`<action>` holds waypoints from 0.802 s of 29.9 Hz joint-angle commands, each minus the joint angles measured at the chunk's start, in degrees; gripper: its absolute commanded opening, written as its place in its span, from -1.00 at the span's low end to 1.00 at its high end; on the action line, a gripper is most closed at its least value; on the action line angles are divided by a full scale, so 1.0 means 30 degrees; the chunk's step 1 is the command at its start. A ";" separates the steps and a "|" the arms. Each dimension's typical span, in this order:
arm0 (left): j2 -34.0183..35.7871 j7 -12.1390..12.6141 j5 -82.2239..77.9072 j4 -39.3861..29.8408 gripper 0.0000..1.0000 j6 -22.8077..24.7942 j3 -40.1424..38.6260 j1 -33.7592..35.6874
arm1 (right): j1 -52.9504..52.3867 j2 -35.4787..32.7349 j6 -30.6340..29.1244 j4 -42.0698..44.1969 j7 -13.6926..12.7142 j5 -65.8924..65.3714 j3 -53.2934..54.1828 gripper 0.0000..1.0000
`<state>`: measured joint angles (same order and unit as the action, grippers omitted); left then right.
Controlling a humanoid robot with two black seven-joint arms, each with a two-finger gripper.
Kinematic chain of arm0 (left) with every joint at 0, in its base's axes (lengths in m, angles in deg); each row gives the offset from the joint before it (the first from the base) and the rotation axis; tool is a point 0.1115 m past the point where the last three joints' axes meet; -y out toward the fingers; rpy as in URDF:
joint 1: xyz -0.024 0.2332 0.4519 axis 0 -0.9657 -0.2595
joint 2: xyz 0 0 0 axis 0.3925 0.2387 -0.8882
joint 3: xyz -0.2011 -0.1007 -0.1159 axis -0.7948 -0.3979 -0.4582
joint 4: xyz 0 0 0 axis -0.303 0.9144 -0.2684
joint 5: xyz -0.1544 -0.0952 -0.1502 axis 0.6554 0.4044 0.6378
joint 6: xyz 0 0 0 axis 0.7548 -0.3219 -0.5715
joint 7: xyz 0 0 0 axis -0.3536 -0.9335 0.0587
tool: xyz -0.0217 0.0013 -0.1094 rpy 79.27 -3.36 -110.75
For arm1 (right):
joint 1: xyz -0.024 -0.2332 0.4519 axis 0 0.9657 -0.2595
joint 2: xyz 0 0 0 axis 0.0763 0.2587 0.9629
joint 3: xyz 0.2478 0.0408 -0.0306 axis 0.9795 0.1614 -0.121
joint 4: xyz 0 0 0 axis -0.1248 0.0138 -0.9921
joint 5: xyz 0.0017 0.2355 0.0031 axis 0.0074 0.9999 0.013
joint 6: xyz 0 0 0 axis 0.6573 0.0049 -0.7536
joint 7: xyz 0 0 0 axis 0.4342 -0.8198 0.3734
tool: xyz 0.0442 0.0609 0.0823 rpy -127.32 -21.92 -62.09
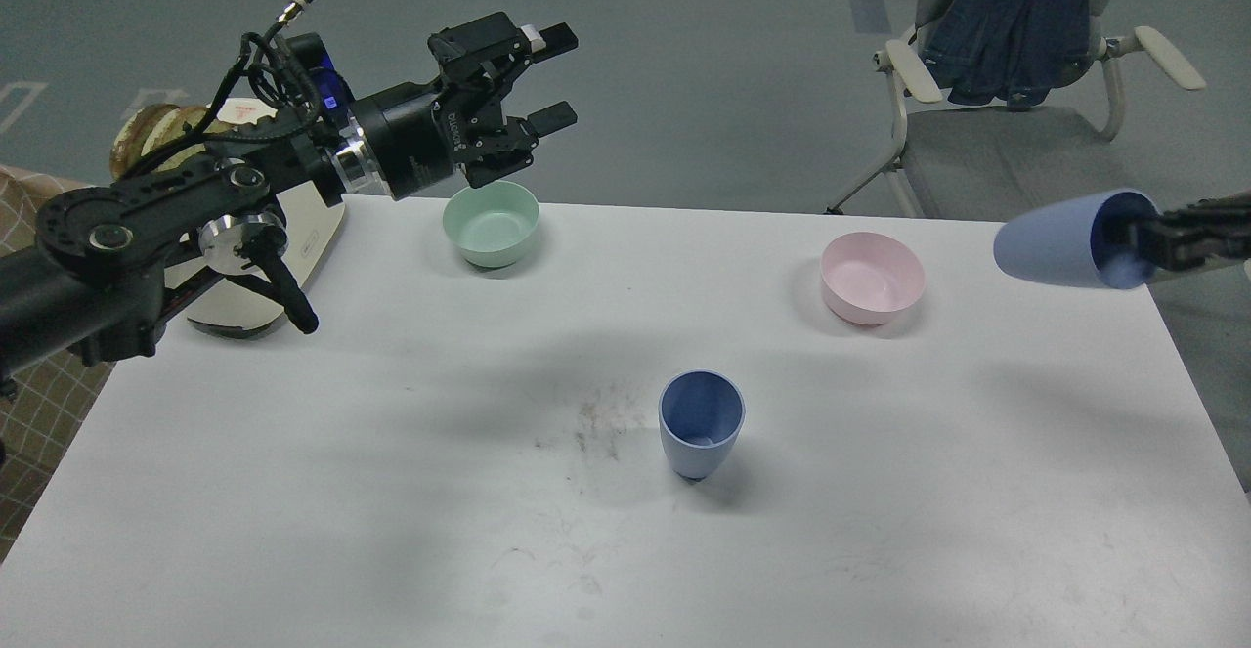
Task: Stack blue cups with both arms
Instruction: 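Move the held cup over the standing blue cup and lower it in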
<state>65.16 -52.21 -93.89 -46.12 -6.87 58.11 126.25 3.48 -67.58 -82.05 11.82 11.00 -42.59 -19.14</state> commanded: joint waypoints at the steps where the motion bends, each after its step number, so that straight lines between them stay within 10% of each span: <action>1: 0.0039 0.0002 0.0002 0.0012 0.74 -0.0004 -0.0023 0.0019 | -0.3227 0.3952 -0.0069 0.1261 0.0000 0.0255 -0.3222 -1.00; 11: 0.0127 0.0002 0.0002 0.0012 0.74 -0.0004 -0.0023 0.0019 | -0.7124 1.0984 -0.0069 -0.0256 0.0000 0.2306 -0.7768 -1.00; 24: 0.0244 0.0002 0.0002 -0.0017 0.74 -0.0004 -0.0023 0.0048 | -0.8009 1.2748 -0.0069 -0.1990 0.0000 0.2453 -0.9471 -1.00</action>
<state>65.73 -52.20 -93.89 -46.12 -6.88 58.03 126.40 -20.54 -29.61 -82.26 6.10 10.99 -35.24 -47.01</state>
